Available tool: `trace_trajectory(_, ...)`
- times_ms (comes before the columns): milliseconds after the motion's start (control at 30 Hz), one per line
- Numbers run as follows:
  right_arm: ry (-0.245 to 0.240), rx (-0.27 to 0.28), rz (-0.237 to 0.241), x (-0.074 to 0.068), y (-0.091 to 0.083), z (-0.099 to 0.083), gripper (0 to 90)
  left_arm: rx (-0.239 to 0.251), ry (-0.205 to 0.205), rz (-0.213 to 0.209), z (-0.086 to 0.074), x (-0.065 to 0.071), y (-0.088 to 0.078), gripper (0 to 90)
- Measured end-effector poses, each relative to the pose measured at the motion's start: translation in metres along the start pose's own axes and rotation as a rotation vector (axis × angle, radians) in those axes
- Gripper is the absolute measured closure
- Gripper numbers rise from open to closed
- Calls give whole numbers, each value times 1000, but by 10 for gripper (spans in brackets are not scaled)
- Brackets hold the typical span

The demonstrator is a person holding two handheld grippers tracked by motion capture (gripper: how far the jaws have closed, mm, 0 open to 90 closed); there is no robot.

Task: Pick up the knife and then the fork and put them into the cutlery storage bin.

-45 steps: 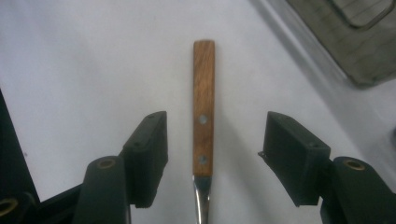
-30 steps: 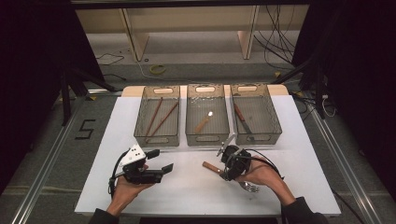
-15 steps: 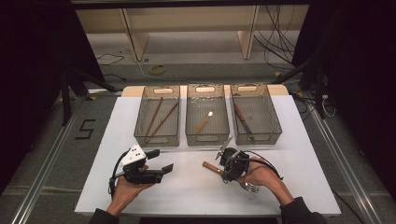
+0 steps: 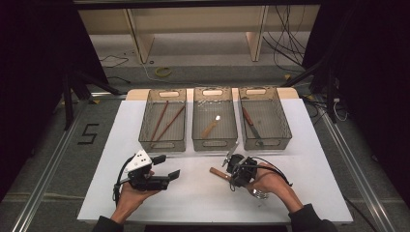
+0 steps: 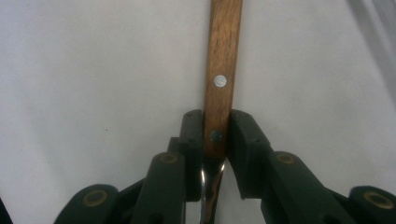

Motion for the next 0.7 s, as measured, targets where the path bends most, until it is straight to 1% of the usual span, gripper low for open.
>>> trace_trajectory(67, 7, -2, -1, 0, 0, 0, 772, 0, 2, 0, 0, 0, 0, 190)
trace_trajectory(233, 6, -3, -1, 0, -1, 0, 776, 2, 2, 2, 0, 0, 0, 190)
trace_trajectory(433, 35, 38, -1, 4, -11, 2, 777, 2, 1, 2, 0, 0, 0, 190)
trace_trajectory(633, 42, 71, 2, 5, -18, 4, 778, 0, 2, 2, 0, 0, 0, 190)
trace_trajectory(700, 49, 82, -5, 7, -21, 5, 778, 1, 1, 2, 0, 0, 0, 190)
Point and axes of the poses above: each handheld gripper's, and its own axes: y roughly forward along the jaws, z roughly out of its top, x roughly to its right, the point moved 9 cm from there along y, roughly forward along the jaws, and after that the axes turned 1 degree about z, right-handed, at the moved point
